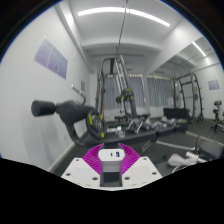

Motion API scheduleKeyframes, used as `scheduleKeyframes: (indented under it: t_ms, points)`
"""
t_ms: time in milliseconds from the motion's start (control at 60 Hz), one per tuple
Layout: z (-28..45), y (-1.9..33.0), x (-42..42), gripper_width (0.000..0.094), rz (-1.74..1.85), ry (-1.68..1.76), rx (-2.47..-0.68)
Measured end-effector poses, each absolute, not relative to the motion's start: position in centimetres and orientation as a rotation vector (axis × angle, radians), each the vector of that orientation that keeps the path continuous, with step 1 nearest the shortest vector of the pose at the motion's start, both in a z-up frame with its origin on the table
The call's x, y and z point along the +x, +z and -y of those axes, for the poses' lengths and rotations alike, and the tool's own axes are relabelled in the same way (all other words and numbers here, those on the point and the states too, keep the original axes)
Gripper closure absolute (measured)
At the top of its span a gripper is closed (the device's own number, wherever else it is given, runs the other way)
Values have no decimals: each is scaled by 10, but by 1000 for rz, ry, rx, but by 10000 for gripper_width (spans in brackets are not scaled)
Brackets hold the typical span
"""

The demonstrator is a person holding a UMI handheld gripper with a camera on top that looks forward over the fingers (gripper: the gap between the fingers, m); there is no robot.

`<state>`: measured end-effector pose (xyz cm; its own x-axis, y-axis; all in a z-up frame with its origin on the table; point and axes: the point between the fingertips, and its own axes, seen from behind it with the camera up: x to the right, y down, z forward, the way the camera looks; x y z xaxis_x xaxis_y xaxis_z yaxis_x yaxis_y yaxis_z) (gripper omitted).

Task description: Unplug charger

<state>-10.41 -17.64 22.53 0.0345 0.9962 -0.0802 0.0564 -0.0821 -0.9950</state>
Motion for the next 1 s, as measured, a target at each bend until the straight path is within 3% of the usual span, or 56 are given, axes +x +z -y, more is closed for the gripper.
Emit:
scheduleKeyframes:
  t_ms: [50,217,250,333,500,717,850,967,1000]
  points:
    - [165,297,-112,737,1117,1267,-1270]
    - [62,323,-90,736,1234,1090,-1315]
    - [42,293,-85,737,1252,1051,-1329]
    - [-12,265,-73,736,1282,944,-1404]
    - [-92,148,-47,733,1337,770,-1554]
    - [-124,40,-42,715,1443,623,-1685]
    - [-137,0,-41,670,1500,540,-1720]
    - [-130,-19,-41,577,1555,534,-1743]
    - [-126,-22,-39,499,1571,541,-1759]
